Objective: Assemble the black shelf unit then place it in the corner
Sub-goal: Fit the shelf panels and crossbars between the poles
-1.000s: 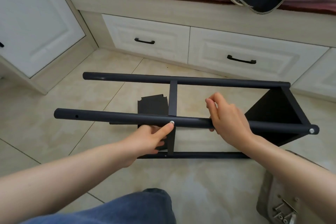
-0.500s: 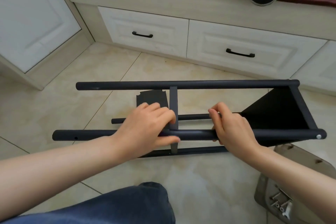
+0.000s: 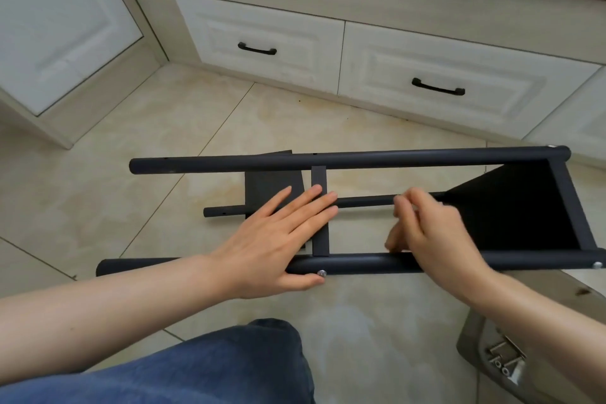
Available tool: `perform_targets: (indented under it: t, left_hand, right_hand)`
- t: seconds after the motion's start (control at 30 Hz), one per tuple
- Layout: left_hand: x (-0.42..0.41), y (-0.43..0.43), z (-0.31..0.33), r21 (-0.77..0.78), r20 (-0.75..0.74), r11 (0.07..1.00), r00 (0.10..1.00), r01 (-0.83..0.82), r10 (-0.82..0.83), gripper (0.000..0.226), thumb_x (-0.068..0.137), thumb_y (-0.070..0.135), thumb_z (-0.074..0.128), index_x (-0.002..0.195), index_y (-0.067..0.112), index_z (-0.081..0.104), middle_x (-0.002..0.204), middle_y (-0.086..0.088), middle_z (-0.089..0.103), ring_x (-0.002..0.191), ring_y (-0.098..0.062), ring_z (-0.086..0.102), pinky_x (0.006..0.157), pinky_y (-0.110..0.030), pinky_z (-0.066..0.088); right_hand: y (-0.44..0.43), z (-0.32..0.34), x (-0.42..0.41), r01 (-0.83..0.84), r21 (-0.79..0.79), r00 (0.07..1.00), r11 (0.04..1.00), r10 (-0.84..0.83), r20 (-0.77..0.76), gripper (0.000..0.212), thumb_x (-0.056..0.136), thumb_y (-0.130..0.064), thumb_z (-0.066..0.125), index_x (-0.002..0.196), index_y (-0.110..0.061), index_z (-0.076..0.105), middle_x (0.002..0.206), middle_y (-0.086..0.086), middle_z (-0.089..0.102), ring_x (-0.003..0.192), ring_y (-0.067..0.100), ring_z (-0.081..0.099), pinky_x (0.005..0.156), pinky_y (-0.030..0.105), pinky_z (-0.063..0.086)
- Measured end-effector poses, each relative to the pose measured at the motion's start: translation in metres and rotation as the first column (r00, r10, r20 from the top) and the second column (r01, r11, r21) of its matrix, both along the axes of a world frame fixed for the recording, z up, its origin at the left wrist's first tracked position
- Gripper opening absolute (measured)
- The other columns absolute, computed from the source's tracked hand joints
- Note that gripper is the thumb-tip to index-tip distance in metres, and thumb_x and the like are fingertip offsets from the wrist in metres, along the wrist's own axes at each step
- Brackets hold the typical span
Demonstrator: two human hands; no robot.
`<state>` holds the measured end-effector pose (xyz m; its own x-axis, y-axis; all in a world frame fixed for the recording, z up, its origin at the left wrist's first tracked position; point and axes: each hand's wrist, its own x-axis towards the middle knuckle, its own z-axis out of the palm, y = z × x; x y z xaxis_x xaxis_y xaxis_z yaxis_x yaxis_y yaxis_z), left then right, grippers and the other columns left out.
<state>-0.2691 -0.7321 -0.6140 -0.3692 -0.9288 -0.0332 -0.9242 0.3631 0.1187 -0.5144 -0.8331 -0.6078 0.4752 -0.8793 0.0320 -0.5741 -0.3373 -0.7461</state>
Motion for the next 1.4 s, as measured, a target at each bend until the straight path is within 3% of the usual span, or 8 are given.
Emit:
perform_targets:
  t: [0.2,0.33,0.43,0.6,0.73,0.97,1.2,1.4]
  left_hand:
    - [-0.001,-0.001,0.001,-0.029,0.002,1.0,1.0,-0.011,0.011,0.089,0.092,0.073,0.036,0.161,0.019,0.024,0.169,0.004,0.008,0.157,-0.014,-0.003,0.127,-0.039,-0.005]
    - [-0.001,-0.005,0.006,-0.11,0.055,0.993,0.998,0.033,-0.027,0.089,0.088,0.076,0.039,0.152,0.015,0.045,0.162,-0.002,0.036,0.155,-0.024,0.02,0.127,-0.046,0.009]
    - [0.003,-0.015,0.015,-0.107,0.021,0.991,0.997,0.077,-0.076,0.084,0.088,0.078,0.039,0.141,0.015,0.057,0.152,-0.002,0.05,0.152,-0.027,0.027,0.126,-0.045,0.006]
    - [0.016,-0.039,0.023,-0.15,-0.021,0.964,0.974,0.219,-0.225,0.05,0.103,0.045,0.039,0.127,0.012,0.068,0.136,-0.005,0.062,0.144,-0.026,0.042,0.125,-0.043,0.019]
    - [0.019,-0.06,0.016,-0.281,0.135,0.887,0.93,0.367,-0.342,0.043,0.102,0.032,0.043,0.11,0.003,0.073,0.12,-0.012,0.071,0.127,-0.03,0.061,0.117,-0.046,0.038]
    - [0.011,-0.081,0.003,-0.486,0.174,0.747,0.888,0.454,-0.426,0.035,0.091,0.03,0.053,0.071,0.004,0.063,0.073,-0.009,0.061,0.072,-0.03,0.063,0.089,-0.042,0.057]
    - [0.01,-0.081,-0.002,-0.515,0.142,0.721,0.875,0.465,-0.463,0.036,0.086,0.033,0.052,0.064,0.007,0.061,0.067,-0.007,0.058,0.067,-0.028,0.06,0.085,-0.035,0.058]
    - [0.009,-0.075,0.002,-0.468,0.078,0.786,0.905,0.403,-0.418,0.03,0.084,0.03,0.06,0.067,0.005,0.064,0.07,-0.007,0.061,0.072,-0.029,0.063,0.097,-0.039,0.055]
  right_hand:
    - [-0.034,0.024,0.026,-0.004,-0.194,0.999,0.981,0.014,0.047,0.023,0.102,-0.039,0.041,0.089,-0.022,0.05,0.069,-0.01,0.068,0.055,0.009,0.057,0.062,0.046,0.051]
    - [-0.051,0.027,0.049,-0.114,-0.275,0.993,0.955,0.116,-0.009,0.022,0.101,-0.034,0.05,0.093,-0.014,0.056,0.075,-0.01,0.066,0.065,0.005,0.053,0.068,0.037,0.047]
    - [-0.062,0.029,0.064,-0.167,-0.307,0.984,0.937,0.179,0.012,0.02,0.099,-0.03,0.058,0.092,-0.012,0.058,0.078,-0.009,0.067,0.077,0.011,0.06,0.074,0.04,0.051]
    - [-0.078,0.027,0.081,-0.179,-0.304,0.982,0.936,0.19,0.008,0.02,0.098,-0.033,0.058,0.093,-0.014,0.055,0.087,-0.003,0.069,0.082,0.017,0.061,0.075,0.041,0.05]
    - [-0.083,0.017,0.096,-0.235,-0.347,0.961,0.908,0.163,-0.223,0.03,0.103,-0.041,0.044,0.101,-0.011,0.051,0.083,0.006,0.071,0.077,0.035,0.062,0.07,0.047,0.048]
    - [-0.077,-0.002,0.112,-0.221,-0.556,0.933,0.802,0.009,-0.359,0.036,0.105,-0.04,0.04,0.102,-0.006,0.052,0.055,0.003,0.042,0.048,0.031,0.04,0.049,0.034,0.028]
    - [-0.066,-0.001,0.109,-0.144,-0.614,0.976,0.776,0.01,-0.216,0.043,0.097,-0.041,0.039,0.086,-0.003,0.057,0.042,0.002,0.04,0.036,0.025,0.028,0.044,0.023,0.013]
    - [-0.065,-0.004,0.104,-0.188,-0.611,0.958,0.769,0.007,-0.286,0.047,0.1,-0.045,0.033,0.094,-0.005,0.057,0.052,0.007,0.059,0.043,0.034,0.051,0.047,0.029,0.022]
